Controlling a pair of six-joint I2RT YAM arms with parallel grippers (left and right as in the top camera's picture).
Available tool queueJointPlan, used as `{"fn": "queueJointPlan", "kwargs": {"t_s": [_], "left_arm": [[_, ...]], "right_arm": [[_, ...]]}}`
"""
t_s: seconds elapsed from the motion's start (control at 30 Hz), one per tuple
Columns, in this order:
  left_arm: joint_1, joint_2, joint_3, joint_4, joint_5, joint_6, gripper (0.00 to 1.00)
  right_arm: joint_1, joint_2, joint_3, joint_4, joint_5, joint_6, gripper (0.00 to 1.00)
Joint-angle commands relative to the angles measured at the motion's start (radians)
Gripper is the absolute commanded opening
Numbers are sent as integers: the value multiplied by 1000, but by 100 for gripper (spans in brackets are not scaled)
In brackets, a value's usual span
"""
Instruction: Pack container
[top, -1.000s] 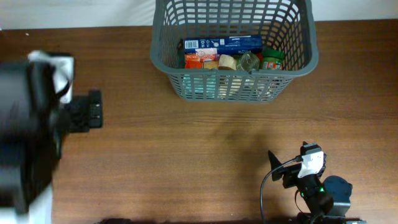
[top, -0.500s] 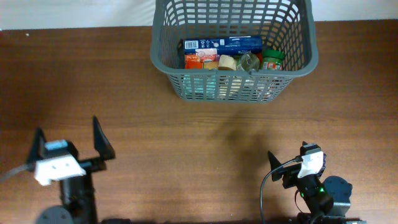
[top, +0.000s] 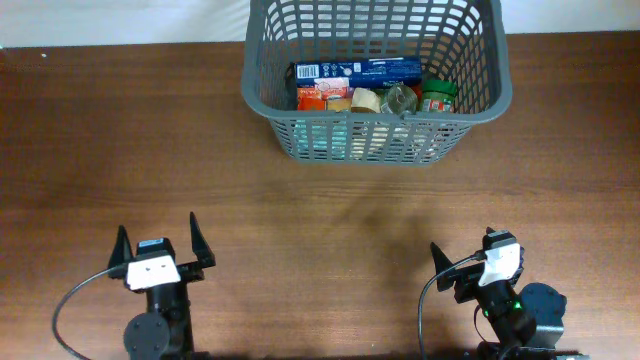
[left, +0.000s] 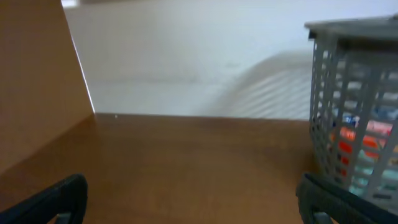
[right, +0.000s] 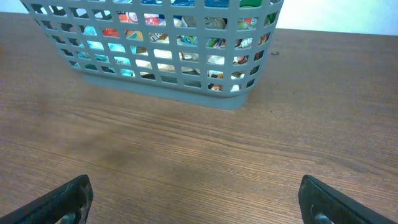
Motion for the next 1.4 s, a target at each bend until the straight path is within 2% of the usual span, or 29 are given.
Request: {"fn": "queueJointPlan", "kwargs": {"t_s": [0.0,0.13,1.37], "left_arm": [[4,-11,-63,4,11,-2,99],[4,-11,-120,19,11,-3,99],[4,-11,-120,19,11,-2,99]], "right_arm": [[-3,-9,-7,0,-9,8,99],[-3,-9,-7,0,-9,8,99],[-3,-9,-7,0,-9,8,99]]}}
